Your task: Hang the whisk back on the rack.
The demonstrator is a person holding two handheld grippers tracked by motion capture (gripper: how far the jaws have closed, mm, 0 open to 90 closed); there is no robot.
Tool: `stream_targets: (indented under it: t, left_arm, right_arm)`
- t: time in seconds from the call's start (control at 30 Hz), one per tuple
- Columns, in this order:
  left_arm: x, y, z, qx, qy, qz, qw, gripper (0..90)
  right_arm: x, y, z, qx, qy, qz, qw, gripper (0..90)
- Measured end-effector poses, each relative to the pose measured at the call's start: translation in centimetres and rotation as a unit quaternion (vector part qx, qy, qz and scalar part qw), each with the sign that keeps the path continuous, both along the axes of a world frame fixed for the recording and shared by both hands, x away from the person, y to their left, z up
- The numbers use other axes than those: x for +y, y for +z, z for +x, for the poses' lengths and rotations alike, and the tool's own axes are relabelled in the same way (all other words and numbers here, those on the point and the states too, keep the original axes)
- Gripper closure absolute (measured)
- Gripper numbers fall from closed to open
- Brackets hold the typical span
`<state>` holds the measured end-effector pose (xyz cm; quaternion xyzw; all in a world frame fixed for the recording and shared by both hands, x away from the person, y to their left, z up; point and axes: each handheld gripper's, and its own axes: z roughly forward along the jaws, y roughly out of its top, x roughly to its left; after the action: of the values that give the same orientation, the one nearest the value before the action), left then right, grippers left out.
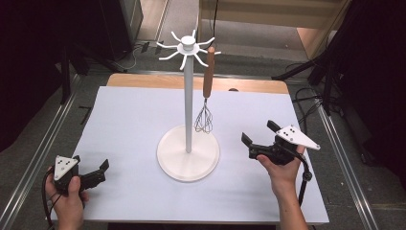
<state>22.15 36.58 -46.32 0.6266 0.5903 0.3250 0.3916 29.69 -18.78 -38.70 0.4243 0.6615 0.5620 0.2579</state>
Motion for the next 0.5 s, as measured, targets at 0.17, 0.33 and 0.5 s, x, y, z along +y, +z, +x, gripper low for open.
stream_targets:
  t: [0.17,0.33,0.5]
  left_arm:
    - [0.0,0.0,0.0,-0.001,0.000,0.000,1.0000,0.2]
    - [0.0,0.0,0.0,-0.001,0.000,0.000,1.0000,0.2]
    - [-0.1,0.0,0.0,-0.001,0.000,0.002,1.0000,0.2]
  right_arm:
    - [-0.5,-1.4,-0.4,0.013,-0.006,-0.014,0.9998,0.0]
    - [-1.1,-2.4,-0.8,0.019,-0.015,-0.012,0.9996,0.0]
    - [-2.0,-3.2,-1.2,0.024,-0.024,-0.015,0.9993,0.0]
